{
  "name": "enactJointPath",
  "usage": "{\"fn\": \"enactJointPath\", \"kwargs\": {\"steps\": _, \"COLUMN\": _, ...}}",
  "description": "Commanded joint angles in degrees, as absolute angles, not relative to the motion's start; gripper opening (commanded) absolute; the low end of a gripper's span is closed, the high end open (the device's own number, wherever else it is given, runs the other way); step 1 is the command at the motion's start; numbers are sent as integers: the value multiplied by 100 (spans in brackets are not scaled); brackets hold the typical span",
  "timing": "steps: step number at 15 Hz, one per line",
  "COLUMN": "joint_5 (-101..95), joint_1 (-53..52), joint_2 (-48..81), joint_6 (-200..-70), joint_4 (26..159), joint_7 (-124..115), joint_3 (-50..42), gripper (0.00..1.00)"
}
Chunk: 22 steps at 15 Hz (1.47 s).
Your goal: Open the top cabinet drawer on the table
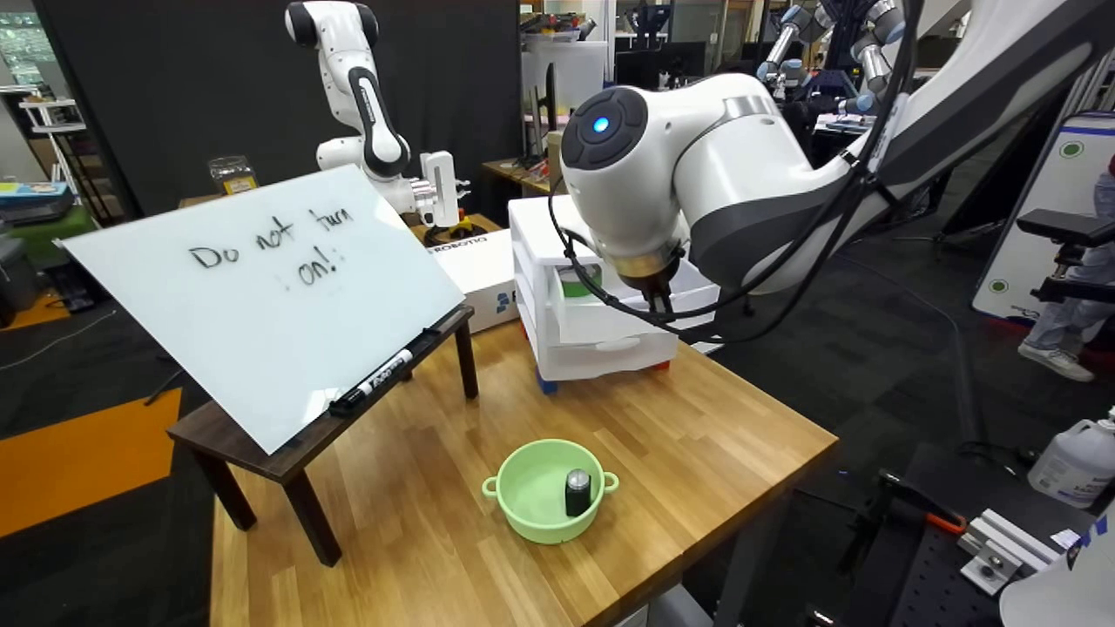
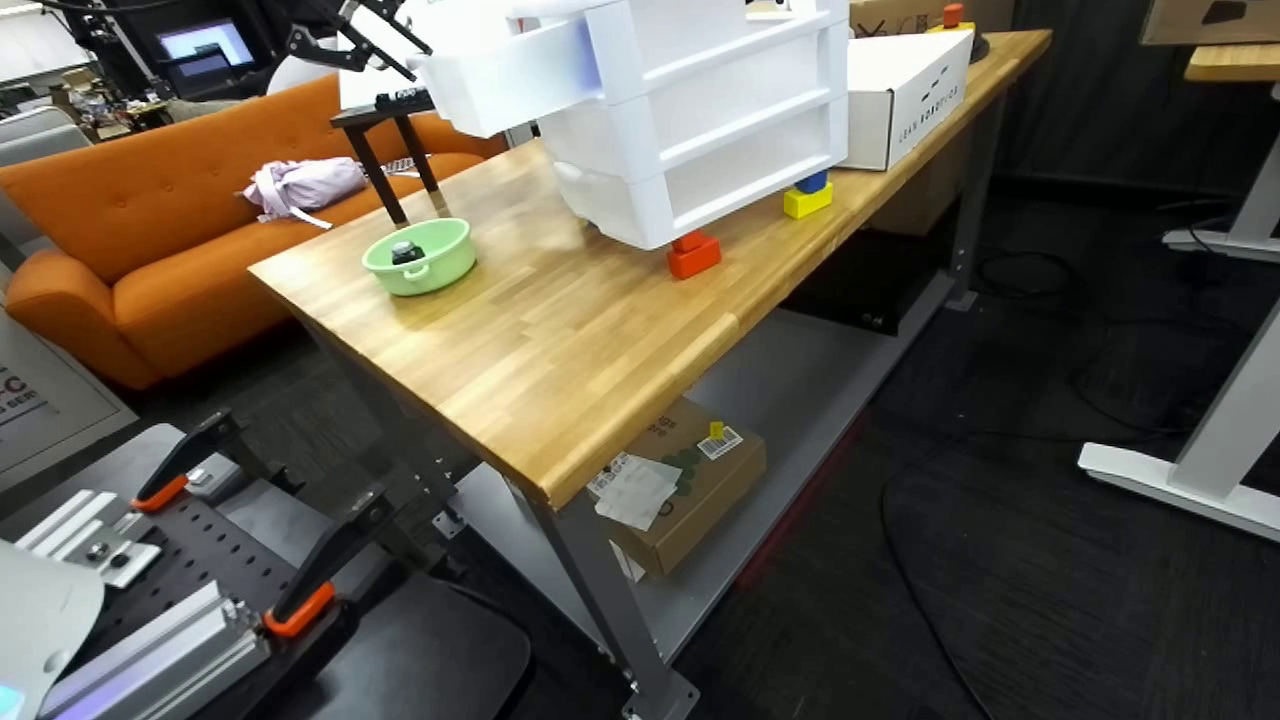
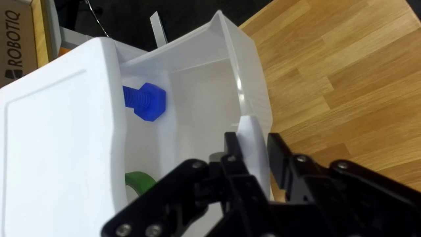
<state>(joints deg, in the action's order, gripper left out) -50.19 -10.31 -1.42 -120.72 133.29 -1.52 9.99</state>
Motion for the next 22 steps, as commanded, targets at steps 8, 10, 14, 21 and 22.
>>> {"fn": "enactJointPath", "kwargs": {"steps": 8, "joint_5": -4728, "joint_1": -1208, "joint_2": -538, "joint_6": -12082, "joint_4": 13633, "joint_7": -149, "joint_3": 1205, "gripper": 14}}
{"fn": "enactJointPath", "kwargs": {"steps": 10, "joint_5": -4686, "joint_1": -1215, "joint_2": -586, "joint_6": -12083, "joint_4": 13667, "joint_7": -147, "joint_3": 1207, "gripper": 29}}
{"fn": "enactJointPath", "kwargs": {"steps": 14, "joint_5": -4644, "joint_1": -1227, "joint_2": -613, "joint_6": -12076, "joint_4": 13677, "joint_7": -145, "joint_3": 1211, "gripper": 44}}
{"fn": "enactJointPath", "kwargs": {"steps": 21, "joint_5": -4610, "joint_1": -1310, "joint_2": -650, "joint_6": -11994, "joint_4": 13667, "joint_7": -161, "joint_3": 1279, "gripper": 98}}
{"fn": "enactJointPath", "kwargs": {"steps": 22, "joint_5": -4613, "joint_1": -1332, "joint_2": -668, "joint_6": -11964, "joint_4": 13669, "joint_7": -175, "joint_3": 1306, "gripper": 100}}
